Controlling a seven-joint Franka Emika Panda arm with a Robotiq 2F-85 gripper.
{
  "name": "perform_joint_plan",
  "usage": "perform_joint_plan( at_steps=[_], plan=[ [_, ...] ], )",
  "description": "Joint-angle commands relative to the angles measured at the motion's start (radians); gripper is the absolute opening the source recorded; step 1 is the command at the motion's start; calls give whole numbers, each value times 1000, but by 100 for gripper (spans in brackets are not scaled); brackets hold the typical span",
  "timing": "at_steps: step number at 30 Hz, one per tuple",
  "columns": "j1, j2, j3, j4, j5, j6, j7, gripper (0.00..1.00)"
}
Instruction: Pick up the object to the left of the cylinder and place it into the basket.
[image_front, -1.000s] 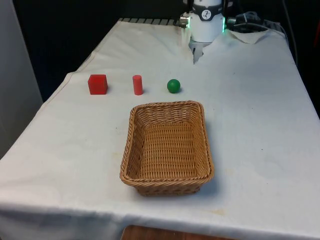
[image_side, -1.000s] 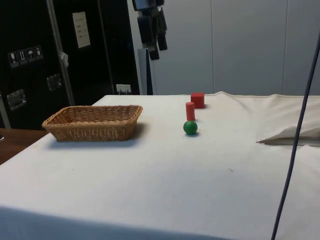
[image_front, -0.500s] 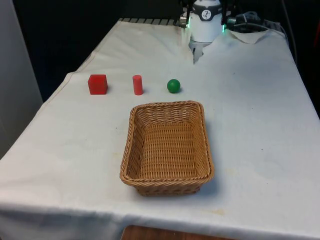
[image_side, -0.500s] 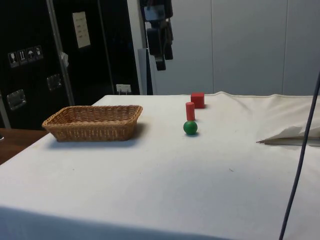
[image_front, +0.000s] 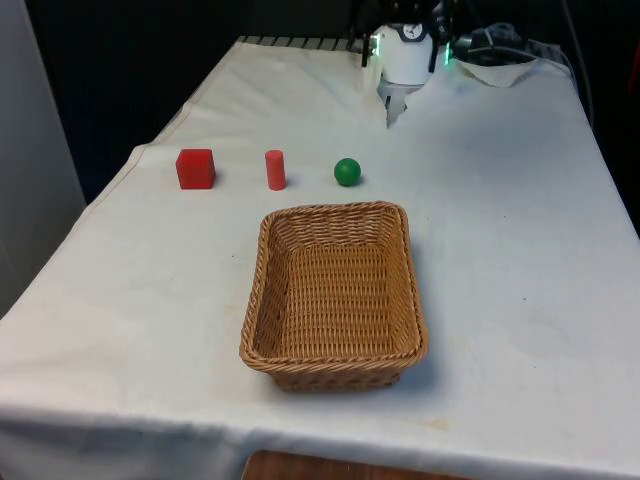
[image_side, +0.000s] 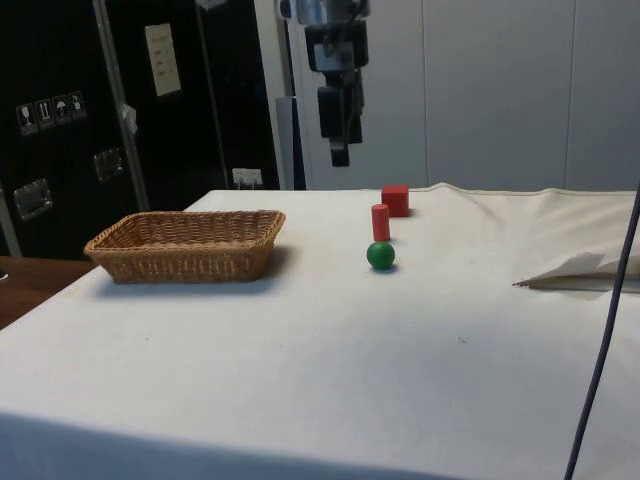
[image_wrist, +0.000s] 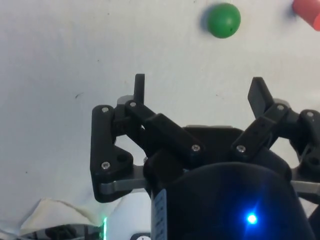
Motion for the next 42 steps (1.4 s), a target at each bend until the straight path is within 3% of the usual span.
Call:
perform_joint_plan(
  at_steps=[1, 4, 5, 6, 11, 13, 14, 17, 22, 23, 27, 32, 33, 40, 41, 42],
  plan=[
    [-6, -8, -2, -15, -16, 22, 5, 100],
    [-9, -5, -13, -36, -18, 51, -2, 100],
    [-2, 0, -12, -24, -2, 30, -6, 100],
    [-10, -4, -18, -43, -19, 62, -5, 100],
    [-11, 5, -46, -75, -23, 107, -22, 100],
    [-12, 9, -57, -81, -23, 116, -31, 100],
    [-6, 7, -54, -76, -13, 100, -31, 100],
    [-13, 21, -77, -90, -19, 136, -49, 100],
    [-12, 43, -101, -102, -14, 172, -64, 100],
    [-9, 42, -99, -97, -13, 156, -62, 100],
    [-10, 72, -118, -113, -8, 219, -73, 100],
    [-10, 103, -124, -119, -10, 254, -67, 100],
    [-9, 115, -128, -130, 4, 288, -76, 100],
    [-11, 171, -132, -146, 28, 364, -86, 100],
    [-11, 174, -132, -135, 9, 344, -70, 100],
    [-12, 179, -132, -148, 31, 375, -87, 100]
  ],
)
